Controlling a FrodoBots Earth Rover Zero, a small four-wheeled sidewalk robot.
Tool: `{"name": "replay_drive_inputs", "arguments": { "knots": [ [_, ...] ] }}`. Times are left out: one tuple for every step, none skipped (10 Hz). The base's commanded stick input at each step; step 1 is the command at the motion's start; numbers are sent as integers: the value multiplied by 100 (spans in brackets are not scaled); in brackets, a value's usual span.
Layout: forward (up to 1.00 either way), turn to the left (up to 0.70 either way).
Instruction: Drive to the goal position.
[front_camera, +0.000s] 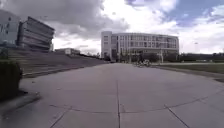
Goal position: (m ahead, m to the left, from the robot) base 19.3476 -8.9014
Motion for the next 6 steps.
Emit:
{"name": "replay_drive_inputs", "arguments": {
  "knots": [
    [70, 0],
    [70, 0],
    [70, 0],
    [70, 0],
    [70, 0],
    [70, 0]
  ]
}}
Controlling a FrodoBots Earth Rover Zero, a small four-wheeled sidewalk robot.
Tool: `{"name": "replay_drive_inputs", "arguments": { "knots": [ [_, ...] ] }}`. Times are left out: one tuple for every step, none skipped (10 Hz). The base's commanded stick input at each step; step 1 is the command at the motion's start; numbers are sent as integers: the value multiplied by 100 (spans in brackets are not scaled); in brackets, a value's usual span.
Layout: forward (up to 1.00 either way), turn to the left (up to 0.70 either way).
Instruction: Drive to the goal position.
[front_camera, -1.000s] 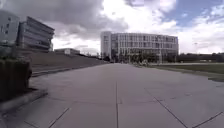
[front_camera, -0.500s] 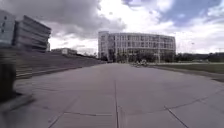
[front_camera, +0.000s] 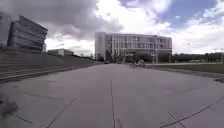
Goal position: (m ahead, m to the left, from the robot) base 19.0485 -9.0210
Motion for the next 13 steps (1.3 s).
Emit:
{"name": "replay_drive_inputs", "arguments": {
  "knots": [
    [70, 0],
    [70, 0],
    [70, 0],
    [70, 0],
    [70, 0],
    [70, 0],
    [70, 0],
    [70, 0],
    [70, 0],
    [70, 0],
    [70, 0],
    [70, 0],
    [70, 0]
  ]
}}
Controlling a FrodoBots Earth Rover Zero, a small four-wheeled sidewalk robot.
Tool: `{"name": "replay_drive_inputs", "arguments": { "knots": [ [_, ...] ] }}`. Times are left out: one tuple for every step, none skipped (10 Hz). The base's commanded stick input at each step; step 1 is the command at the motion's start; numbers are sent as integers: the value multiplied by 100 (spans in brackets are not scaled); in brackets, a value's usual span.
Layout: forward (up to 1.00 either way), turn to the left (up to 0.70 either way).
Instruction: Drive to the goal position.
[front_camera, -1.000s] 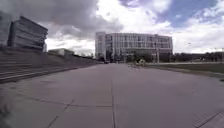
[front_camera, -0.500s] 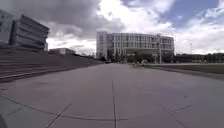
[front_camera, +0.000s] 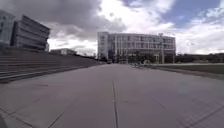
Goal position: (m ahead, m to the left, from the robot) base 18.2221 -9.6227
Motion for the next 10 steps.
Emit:
{"name": "replay_drive_inputs", "arguments": {
  "knots": [
    [70, 0],
    [70, 0],
    [70, 0],
    [70, 0],
    [70, 0],
    [70, 0],
    [70, 0],
    [70, 0],
    [70, 0],
    [70, 0]
  ]
}}
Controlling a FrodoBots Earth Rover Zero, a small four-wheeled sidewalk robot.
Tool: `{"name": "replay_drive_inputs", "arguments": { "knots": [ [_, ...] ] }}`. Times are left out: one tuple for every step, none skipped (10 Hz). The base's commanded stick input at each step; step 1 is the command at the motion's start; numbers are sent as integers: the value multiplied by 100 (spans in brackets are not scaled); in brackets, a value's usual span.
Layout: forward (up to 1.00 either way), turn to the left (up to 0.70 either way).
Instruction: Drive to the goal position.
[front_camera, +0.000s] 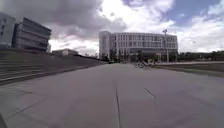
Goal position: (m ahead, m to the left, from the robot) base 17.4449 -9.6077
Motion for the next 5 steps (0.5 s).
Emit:
{"name": "replay_drive_inputs", "arguments": {
  "knots": [
    [70, 0],
    [70, 0],
    [70, 0],
    [70, 0],
    [70, 0]
  ]
}}
